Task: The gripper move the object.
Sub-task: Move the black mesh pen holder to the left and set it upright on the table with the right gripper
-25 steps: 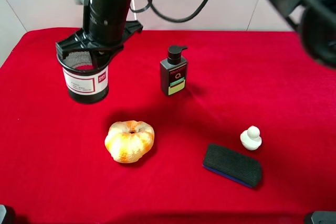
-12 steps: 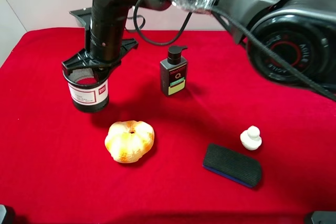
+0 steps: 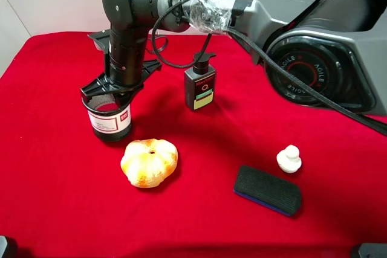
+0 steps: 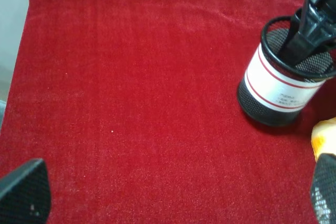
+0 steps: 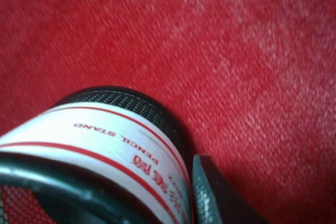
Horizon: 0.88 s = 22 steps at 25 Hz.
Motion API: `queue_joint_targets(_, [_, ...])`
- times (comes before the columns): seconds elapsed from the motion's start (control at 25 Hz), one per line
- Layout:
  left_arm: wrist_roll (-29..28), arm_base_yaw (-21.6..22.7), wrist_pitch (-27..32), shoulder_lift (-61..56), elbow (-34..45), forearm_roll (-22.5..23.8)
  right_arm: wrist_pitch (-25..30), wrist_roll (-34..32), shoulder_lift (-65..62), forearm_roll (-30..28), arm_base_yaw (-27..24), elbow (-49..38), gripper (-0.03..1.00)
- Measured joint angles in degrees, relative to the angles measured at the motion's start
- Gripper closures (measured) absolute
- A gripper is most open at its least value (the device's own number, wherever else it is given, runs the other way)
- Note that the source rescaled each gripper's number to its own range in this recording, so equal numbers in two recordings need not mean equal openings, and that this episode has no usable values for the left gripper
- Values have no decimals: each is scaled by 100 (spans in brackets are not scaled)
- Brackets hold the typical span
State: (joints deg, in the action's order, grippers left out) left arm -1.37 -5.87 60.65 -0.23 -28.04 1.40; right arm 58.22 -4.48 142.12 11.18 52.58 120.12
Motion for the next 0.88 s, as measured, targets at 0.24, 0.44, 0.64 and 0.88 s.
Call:
queue_joint_targets(0.24, [0,0,0,0,0,0,126,0,0,-18,0,0,97])
queue_joint_targets(0.44, [0,0,0,0,0,0,255,0,62,5,0,7,96])
queue_joint_targets(0.64, [0,0,0,0,0,0,275,0,91,83,0,7,63])
queue_joint_targets(0.88, [0,0,0,0,0,0,259,0,91,83,0,7,5])
